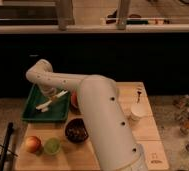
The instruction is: Wipe tray with brush
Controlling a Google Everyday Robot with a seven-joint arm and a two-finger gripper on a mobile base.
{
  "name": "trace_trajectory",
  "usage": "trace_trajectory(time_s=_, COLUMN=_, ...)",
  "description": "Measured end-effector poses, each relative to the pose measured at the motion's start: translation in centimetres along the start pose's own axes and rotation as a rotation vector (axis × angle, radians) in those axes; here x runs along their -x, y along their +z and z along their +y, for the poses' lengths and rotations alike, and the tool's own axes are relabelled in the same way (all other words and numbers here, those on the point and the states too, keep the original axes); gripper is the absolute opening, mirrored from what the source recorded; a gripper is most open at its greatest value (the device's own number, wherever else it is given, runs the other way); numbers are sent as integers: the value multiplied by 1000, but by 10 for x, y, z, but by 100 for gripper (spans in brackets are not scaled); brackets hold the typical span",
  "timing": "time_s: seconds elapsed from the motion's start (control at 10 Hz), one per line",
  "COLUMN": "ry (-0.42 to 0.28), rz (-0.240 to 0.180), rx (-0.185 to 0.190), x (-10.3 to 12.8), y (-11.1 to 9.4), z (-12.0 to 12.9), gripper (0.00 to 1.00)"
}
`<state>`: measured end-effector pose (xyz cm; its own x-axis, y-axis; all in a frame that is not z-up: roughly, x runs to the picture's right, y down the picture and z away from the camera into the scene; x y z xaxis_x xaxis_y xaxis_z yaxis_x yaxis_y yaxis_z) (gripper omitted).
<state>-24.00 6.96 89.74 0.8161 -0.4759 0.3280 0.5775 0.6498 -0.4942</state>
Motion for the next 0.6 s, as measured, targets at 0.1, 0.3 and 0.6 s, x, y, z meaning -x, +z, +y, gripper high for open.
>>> trace_trajectory(time_s=0.1, ry=15, rz=7, rx=8, x=-10, y=4, z=-1, gripper=1)
trace_trajectory(time_s=0.3, ry=40, rz=19, rx=18, x=-27, y=8, z=-14, gripper=1)
trace_trajectory(time_s=0.6, ry=44, rz=21, rx=10, x=-31, y=7, z=-29, gripper=1)
